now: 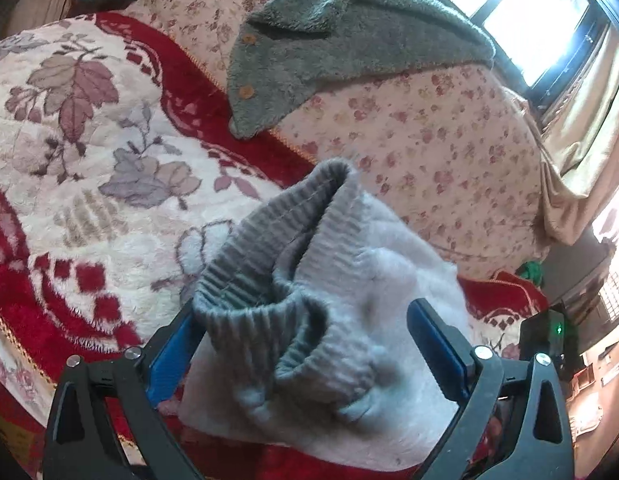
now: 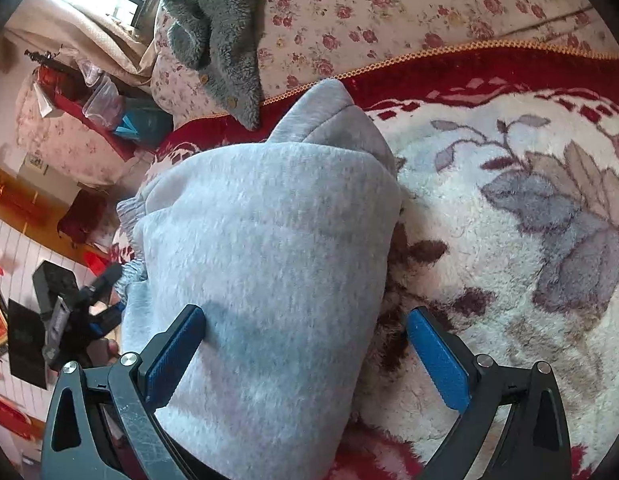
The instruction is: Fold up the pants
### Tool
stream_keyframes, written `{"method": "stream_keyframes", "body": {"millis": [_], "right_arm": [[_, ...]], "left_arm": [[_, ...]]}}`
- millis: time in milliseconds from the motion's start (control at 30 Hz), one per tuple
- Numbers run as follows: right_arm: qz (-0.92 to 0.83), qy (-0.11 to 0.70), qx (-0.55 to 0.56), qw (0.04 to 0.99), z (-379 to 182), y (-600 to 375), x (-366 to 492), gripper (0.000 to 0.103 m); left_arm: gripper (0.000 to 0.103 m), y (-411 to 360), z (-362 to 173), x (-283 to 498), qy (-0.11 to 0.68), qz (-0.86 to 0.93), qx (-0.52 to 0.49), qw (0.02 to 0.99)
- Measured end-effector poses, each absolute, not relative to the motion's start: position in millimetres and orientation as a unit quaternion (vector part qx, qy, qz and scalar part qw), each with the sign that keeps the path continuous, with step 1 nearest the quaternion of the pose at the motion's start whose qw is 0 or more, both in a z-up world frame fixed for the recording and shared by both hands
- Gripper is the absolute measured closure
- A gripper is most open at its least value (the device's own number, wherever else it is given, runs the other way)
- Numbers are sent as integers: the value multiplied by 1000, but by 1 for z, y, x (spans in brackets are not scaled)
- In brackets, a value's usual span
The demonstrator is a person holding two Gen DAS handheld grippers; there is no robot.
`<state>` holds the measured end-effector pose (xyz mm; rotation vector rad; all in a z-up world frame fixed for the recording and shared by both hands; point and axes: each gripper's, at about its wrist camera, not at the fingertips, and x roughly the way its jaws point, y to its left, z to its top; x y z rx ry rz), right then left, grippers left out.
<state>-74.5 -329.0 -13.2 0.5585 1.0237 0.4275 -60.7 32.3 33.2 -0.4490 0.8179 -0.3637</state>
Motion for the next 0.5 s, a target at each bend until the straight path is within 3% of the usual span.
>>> {"method": "stream_keyframes", "body": {"millis": [233, 500], "right_arm": [[214, 475, 269, 810, -19, -329, -71, 0], [249, 479, 311, 782, -36, -330, -59, 0]], "left_arm": [[1, 29, 14, -46, 421, -160, -179, 875], [0, 46, -18, -39, 421, -208, -246, 848]]}}
